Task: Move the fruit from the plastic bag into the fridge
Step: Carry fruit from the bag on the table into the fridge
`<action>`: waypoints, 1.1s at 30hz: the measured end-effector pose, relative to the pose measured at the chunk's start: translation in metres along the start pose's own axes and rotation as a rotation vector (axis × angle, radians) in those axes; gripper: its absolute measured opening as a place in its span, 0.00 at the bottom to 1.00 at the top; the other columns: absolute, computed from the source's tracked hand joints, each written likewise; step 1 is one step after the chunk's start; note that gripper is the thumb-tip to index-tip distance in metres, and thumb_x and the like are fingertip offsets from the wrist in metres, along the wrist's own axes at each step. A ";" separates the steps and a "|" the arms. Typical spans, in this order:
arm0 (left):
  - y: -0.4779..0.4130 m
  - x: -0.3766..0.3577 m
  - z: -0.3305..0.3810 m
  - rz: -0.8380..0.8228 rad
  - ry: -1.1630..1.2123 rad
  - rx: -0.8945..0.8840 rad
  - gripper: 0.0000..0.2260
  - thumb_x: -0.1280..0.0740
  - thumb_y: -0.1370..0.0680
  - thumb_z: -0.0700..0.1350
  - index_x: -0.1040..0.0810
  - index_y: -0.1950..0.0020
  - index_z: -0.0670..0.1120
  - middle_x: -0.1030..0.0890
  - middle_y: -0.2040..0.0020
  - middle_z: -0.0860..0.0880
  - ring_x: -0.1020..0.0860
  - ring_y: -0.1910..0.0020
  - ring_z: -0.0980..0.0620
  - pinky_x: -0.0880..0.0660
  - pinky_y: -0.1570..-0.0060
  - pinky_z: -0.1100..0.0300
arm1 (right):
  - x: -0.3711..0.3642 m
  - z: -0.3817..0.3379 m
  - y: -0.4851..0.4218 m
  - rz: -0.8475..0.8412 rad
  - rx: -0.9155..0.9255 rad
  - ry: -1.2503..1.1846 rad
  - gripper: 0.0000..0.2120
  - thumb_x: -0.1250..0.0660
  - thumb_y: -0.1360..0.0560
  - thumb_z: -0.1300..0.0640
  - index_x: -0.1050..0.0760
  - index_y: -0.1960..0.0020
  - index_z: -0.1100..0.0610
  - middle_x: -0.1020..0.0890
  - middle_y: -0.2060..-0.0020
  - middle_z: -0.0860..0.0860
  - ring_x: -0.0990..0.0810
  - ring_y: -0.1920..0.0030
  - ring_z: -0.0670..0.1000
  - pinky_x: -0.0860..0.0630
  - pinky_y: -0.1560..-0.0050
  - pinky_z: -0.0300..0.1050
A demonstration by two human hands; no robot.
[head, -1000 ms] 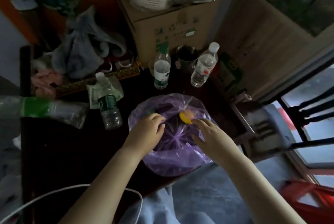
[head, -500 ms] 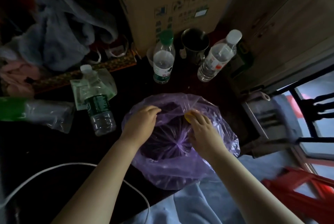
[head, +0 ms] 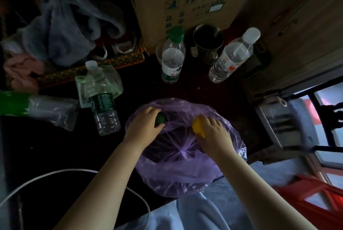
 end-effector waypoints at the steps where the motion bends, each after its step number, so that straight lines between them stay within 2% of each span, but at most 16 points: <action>1: 0.002 -0.002 0.000 -0.021 -0.004 0.004 0.24 0.30 0.26 0.50 0.30 0.31 0.47 0.28 0.33 0.51 0.31 0.34 0.50 0.33 0.37 0.58 | 0.000 0.000 0.001 0.008 -0.006 -0.008 0.28 0.35 0.25 0.51 0.41 0.29 0.54 0.29 0.36 0.54 0.31 0.37 0.58 0.31 0.44 0.53; 6: 0.005 -0.002 0.001 -0.063 -0.017 -0.009 0.28 0.30 0.26 0.50 0.34 0.29 0.48 0.31 0.30 0.50 0.32 0.31 0.50 0.35 0.34 0.59 | 0.003 -0.002 0.004 0.062 -0.005 -0.027 0.26 0.34 0.27 0.52 0.37 0.31 0.55 0.27 0.38 0.54 0.30 0.37 0.59 0.30 0.44 0.53; 13: 0.011 0.029 0.019 -0.011 0.006 -0.106 0.26 0.31 0.25 0.50 0.33 0.29 0.47 0.30 0.31 0.50 0.30 0.33 0.49 0.32 0.38 0.57 | 0.018 -0.005 0.022 0.242 -0.034 -0.154 0.22 0.30 0.30 0.56 0.30 0.38 0.57 0.24 0.43 0.57 0.27 0.42 0.62 0.31 0.45 0.55; 18: 0.025 0.058 0.048 0.032 0.018 -0.241 0.26 0.31 0.25 0.52 0.34 0.28 0.49 0.30 0.31 0.52 0.31 0.33 0.52 0.33 0.39 0.60 | 0.030 -0.001 0.052 0.353 -0.070 -0.263 0.27 0.30 0.29 0.56 0.32 0.32 0.54 0.26 0.37 0.55 0.27 0.39 0.61 0.30 0.43 0.52; 21: 0.044 0.071 0.065 0.098 0.032 -0.288 0.27 0.31 0.25 0.51 0.33 0.29 0.48 0.30 0.32 0.51 0.31 0.33 0.51 0.33 0.39 0.59 | 0.037 0.000 0.068 0.324 -0.078 -0.314 0.30 0.31 0.28 0.54 0.37 0.28 0.50 0.29 0.32 0.51 0.26 0.38 0.55 0.28 0.45 0.47; 23: 0.058 0.074 0.075 0.125 0.029 -0.305 0.27 0.31 0.25 0.51 0.33 0.29 0.48 0.29 0.32 0.51 0.31 0.33 0.51 0.32 0.39 0.59 | 0.043 0.000 0.078 0.322 -0.057 -0.286 0.31 0.31 0.28 0.52 0.38 0.27 0.47 0.29 0.33 0.49 0.24 0.41 0.54 0.26 0.49 0.46; 28: 0.106 0.076 0.098 0.166 0.017 -0.355 0.26 0.30 0.26 0.50 0.33 0.29 0.49 0.30 0.32 0.52 0.30 0.34 0.51 0.32 0.40 0.60 | 0.060 -0.007 0.127 0.455 -0.008 -0.312 0.32 0.30 0.29 0.52 0.37 0.28 0.48 0.28 0.34 0.47 0.25 0.39 0.53 0.25 0.48 0.49; 33: 0.164 0.077 0.131 0.191 0.015 -0.477 0.26 0.29 0.26 0.46 0.31 0.29 0.47 0.29 0.32 0.50 0.31 0.34 0.52 0.39 0.41 0.69 | 0.060 -0.005 0.218 0.614 -0.011 -0.376 0.32 0.30 0.30 0.58 0.36 0.28 0.49 0.29 0.35 0.49 0.23 0.43 0.55 0.25 0.50 0.47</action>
Point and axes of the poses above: each hand's wrist, its own y-axis away from the middle knuckle, its own x-axis out of the back of the hand, z = x × y, the point moved 4 cm from there along -y, towards the middle knuckle
